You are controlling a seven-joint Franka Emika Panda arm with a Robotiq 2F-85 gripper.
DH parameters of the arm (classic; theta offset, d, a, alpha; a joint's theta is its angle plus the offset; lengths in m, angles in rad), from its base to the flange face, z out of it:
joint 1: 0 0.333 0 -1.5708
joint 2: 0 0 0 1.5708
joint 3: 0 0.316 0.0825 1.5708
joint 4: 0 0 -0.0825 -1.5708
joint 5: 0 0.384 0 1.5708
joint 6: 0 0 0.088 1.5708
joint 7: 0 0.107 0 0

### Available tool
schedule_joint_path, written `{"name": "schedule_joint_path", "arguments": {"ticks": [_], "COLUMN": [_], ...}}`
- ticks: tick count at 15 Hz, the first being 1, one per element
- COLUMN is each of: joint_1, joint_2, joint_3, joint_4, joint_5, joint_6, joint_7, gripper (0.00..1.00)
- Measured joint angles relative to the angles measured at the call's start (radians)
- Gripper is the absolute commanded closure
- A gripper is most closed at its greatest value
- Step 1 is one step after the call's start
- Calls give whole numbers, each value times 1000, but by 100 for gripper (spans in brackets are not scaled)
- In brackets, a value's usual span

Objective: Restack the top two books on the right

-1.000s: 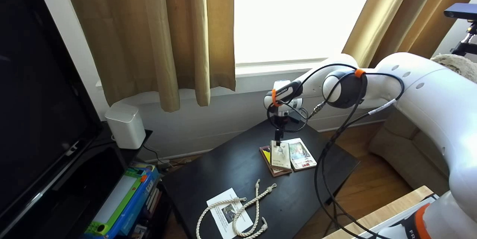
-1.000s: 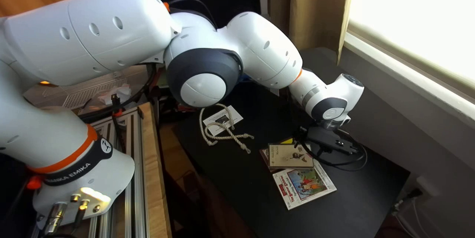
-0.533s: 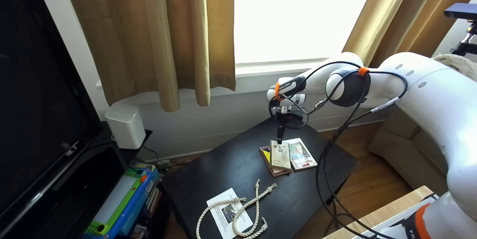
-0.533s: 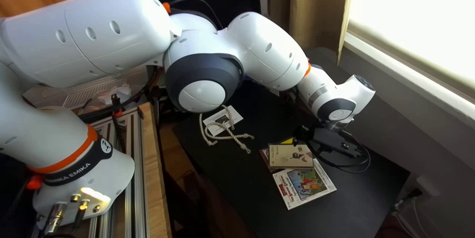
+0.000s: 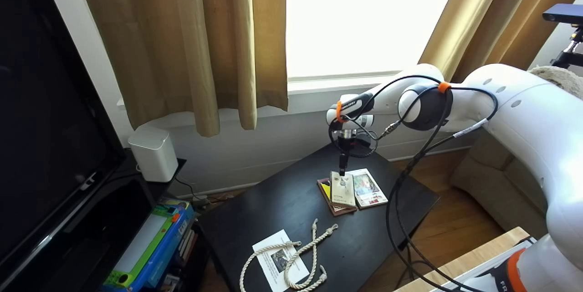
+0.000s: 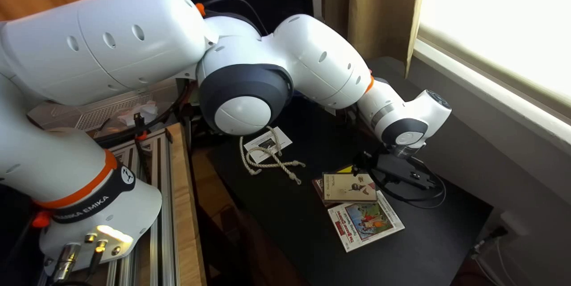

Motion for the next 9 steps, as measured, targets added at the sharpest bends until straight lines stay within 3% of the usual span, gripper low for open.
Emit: {"name": "schedule_joint_path", "arguments": {"ticks": [9], "joint_1": [-1], "joint_2": [2], "joint_3": [10], "joint_4": [-27], "joint_5": [10], "joint_6": [151], "joint_7": [-134], "gripper": [0]}}
